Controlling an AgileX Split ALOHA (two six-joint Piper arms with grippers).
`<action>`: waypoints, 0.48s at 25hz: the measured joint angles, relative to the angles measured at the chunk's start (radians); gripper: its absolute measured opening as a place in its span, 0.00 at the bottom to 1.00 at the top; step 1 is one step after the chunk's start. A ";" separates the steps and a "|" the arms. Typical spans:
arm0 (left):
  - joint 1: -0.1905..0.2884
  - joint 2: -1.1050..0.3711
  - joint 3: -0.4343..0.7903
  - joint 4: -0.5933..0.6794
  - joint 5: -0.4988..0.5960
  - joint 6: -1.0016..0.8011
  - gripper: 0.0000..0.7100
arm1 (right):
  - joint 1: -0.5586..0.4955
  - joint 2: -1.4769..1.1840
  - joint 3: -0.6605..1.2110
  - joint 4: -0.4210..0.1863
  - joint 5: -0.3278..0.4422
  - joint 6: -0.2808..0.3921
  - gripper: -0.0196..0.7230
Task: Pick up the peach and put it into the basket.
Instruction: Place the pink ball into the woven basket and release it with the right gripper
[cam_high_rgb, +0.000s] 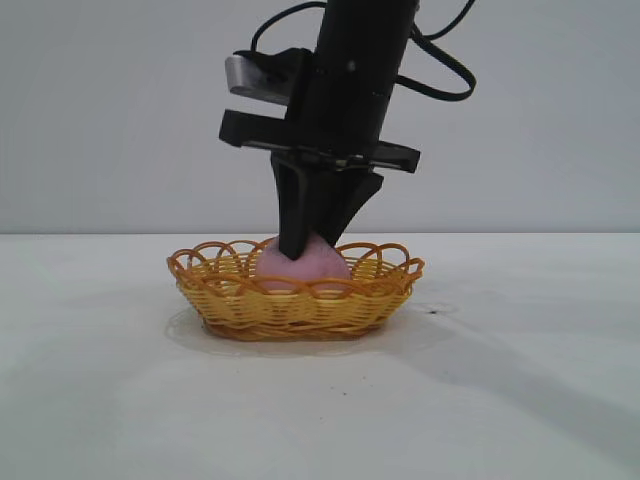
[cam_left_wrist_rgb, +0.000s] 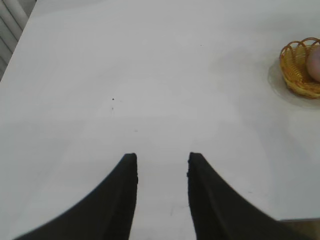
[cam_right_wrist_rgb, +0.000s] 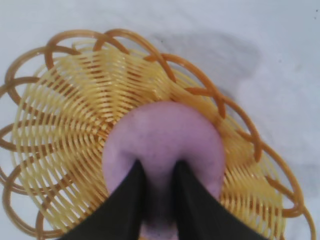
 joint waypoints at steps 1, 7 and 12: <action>0.000 0.000 0.000 0.000 0.000 0.000 0.35 | 0.000 -0.015 0.000 -0.002 0.002 0.002 0.52; 0.000 0.000 0.000 0.000 0.000 0.000 0.35 | 0.000 -0.167 0.000 -0.181 0.011 0.131 0.59; 0.000 0.000 0.000 0.000 0.000 0.000 0.35 | -0.125 -0.217 0.000 -0.346 0.051 0.298 0.59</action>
